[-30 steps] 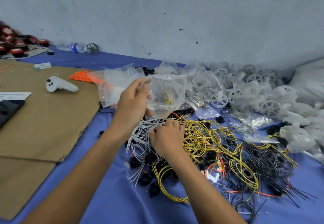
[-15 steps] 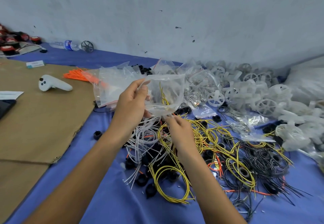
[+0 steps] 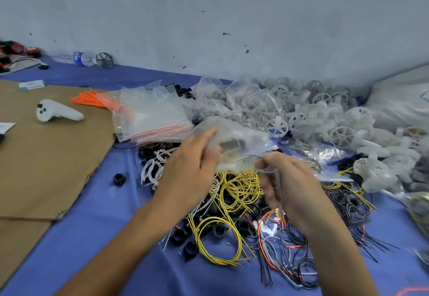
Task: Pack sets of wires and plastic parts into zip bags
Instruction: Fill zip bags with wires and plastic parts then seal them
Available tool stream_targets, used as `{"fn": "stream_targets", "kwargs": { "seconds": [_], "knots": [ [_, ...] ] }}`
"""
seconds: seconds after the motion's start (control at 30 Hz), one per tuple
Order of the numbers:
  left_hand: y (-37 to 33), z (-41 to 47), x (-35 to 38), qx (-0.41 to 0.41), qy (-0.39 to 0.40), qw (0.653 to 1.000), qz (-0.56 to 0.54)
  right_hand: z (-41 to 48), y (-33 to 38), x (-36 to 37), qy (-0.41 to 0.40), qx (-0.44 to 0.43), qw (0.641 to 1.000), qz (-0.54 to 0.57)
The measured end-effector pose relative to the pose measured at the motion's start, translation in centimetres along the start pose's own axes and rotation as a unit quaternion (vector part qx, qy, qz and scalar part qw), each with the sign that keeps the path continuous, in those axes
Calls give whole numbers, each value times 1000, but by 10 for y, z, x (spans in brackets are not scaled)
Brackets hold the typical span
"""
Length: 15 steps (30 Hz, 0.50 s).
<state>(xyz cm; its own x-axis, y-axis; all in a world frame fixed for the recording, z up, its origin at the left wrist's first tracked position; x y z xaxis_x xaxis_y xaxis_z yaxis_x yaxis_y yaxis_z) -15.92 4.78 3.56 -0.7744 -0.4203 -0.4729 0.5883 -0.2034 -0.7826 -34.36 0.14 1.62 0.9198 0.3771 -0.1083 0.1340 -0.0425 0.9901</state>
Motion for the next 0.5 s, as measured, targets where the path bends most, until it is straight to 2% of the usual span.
{"fn": "stream_targets", "kwargs": {
  "seconds": [0.07,0.13,0.27,0.4,0.43,0.5],
  "knots": [
    [-12,-18,18,31,43,997,48,-2,-3,17,49,12,999,14],
    [-16,-33,29,36,61,996,61,0,-7,35,79,25,991,101],
    [-12,-43,27,30,42,998,24,18,-13,65,139,45,964,221],
    [-10,-50,27,37,73,996,32,38,-20,83,69,141,963,221],
    [-8,-51,28,33,81,996,23,41,-18,83,26,161,965,207],
    [-1,-51,23,20,70,997,-24,49,-9,87,-4,192,959,209]
  ]
}}
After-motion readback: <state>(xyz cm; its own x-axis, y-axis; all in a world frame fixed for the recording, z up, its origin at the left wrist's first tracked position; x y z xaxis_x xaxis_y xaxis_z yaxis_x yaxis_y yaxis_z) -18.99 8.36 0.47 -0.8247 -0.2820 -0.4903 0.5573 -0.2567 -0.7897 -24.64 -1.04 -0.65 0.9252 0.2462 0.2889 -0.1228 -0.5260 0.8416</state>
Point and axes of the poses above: each hand's wrist, its own z-axis towards the middle knuckle, its own x-axis out of the palm, y = z × x, the point moved 8 cm from there along z, towards the middle knuckle, and after that the axes turned 11 degrees about -z, right-handed, at the moved point
